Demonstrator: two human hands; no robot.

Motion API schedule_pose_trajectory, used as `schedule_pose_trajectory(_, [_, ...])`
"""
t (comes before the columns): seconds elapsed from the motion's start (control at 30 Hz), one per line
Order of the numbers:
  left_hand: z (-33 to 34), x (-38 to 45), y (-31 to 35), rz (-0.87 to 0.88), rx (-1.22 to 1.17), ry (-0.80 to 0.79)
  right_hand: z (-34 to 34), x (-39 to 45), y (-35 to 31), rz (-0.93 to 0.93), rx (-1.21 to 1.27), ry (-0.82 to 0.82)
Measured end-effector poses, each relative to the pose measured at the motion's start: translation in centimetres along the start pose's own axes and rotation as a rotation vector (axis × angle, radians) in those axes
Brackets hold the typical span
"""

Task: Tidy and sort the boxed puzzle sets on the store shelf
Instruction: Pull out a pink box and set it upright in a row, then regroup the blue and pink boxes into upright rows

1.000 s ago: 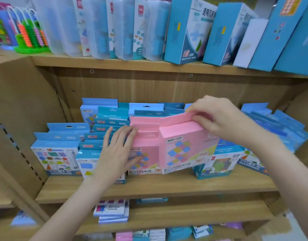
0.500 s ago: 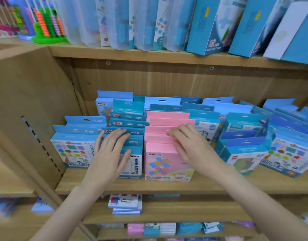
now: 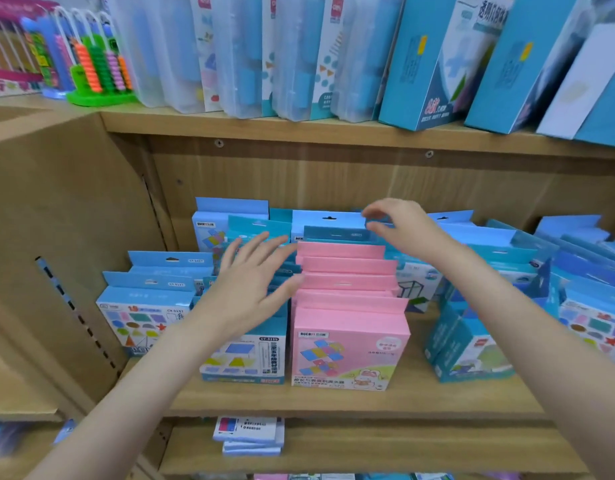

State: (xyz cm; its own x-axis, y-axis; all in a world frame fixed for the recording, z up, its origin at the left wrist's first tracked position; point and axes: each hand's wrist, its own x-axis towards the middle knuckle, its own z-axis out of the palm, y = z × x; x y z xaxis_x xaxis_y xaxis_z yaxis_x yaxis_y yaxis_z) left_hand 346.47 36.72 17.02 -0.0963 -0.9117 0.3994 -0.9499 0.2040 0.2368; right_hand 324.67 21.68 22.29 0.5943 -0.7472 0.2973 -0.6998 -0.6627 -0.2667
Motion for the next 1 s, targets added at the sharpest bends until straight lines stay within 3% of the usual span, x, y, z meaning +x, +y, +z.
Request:
schedule_pose_trajectory(0.1, [0.6, 1.5, 0.0, -0.039, 0.006, -0.17, 1.5, 3.1, 1.5, 0.023, -0.07, -0.135])
schedule_pose_trajectory(0.2, [0.9, 2.2, -0.4, -0.061, 0.007, -0.237, 2.6, 4.5, 2.3, -0.002, -0.137, -0.207])
schedule_pose_trajectory(0.33, [0.9, 2.5, -0.5, -0.052, 0.016, -0.193, 2.9, 5.2, 2.9, -0.065, -0.111, -0.198])
schedule_pose_trajectory(0.5, [0.8, 2.4, -0.3, -0.04, -0.062, -0.176, 1.6, 4.5, 2.8, -0.127, 0.145, -0.195])
schedule_pose_trajectory(0.67, [1.1, 2.5, -0.7, -0.009, -0.042, -0.15, 1.6, 4.7, 2.9, -0.233, -0.092, -0.368])
schedule_pose_trajectory(0.87, [1.3, 2.4, -0.4, 0.013, -0.01, -0.125, -0.4, 4.4, 1.5, -0.132, 0.135, 0.03])
schedule_pose_trajectory(1.0, [1.3, 2.4, -0.3, 0.004, -0.003, -0.125, -2.3, 3.2, 0.2, -0.115, 0.195, 0.094])
